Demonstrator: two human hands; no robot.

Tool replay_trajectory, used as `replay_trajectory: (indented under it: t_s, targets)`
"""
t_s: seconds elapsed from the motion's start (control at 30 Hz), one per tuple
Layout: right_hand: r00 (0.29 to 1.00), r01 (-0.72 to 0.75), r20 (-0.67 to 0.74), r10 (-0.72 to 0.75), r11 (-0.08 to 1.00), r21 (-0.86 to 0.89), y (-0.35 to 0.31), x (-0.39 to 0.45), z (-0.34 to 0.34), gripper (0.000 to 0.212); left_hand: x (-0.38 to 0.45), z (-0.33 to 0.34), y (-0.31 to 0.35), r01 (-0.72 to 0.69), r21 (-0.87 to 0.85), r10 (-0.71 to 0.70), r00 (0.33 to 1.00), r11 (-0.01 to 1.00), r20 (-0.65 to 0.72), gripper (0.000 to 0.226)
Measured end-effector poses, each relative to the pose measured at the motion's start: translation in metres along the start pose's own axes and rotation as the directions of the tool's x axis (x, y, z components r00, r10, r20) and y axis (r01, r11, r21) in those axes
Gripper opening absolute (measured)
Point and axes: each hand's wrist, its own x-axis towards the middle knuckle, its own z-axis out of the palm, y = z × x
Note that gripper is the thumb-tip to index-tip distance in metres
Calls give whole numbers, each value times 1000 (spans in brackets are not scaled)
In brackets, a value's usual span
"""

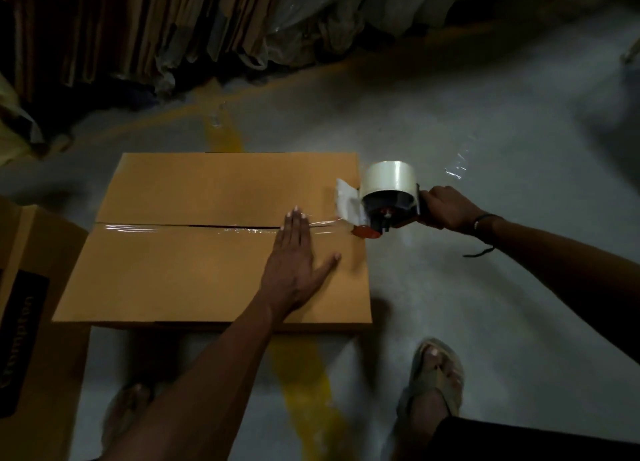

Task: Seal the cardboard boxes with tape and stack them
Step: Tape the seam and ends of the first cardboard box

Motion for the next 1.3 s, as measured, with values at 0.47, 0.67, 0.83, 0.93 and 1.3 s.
replay_trajectory:
  t_s: [0.47,0.67,0.83,0.93,1.3]
  targets:
    - [987,-105,113,115,990,-89,17,-3,2,31,20,21,94,-121,-86,111,987,989,-120,83]
    - [973,-208,82,216,974,-88,6,5,-7,22,19,20,90,-149,-156,124,979,976,-161,78]
    - [958,-258,112,263,964,-57,3,6,-14,22,18,10,96,0,-738,-197,964,675,-180,70]
    - [957,-270,112,269,963,-12,3,5,-16,22,24,6,96,51,-777,-375,894,628,-244,72]
    - [925,-377,81,371,921,93,-14,6,-32,42,63,-39,138,453,-809,-564,804,376,189,132]
